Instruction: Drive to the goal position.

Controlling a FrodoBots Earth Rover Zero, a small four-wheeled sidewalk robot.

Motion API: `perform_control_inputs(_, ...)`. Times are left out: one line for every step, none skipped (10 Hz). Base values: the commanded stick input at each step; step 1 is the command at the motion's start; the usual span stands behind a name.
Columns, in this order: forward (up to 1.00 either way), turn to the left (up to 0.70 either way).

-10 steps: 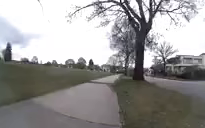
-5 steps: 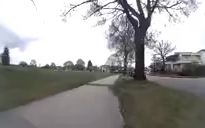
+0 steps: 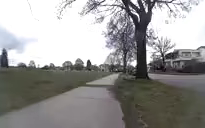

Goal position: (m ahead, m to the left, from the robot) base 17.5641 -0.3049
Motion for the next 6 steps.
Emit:
perform_control_inputs(0.85,0.00)
perform_control_inputs(0.85,0.00)
perform_control_inputs(0.85,0.00)
perform_control_inputs(0.85,0.00)
perform_control_inputs(0.85,0.00)
perform_control_inputs(0.85,0.00)
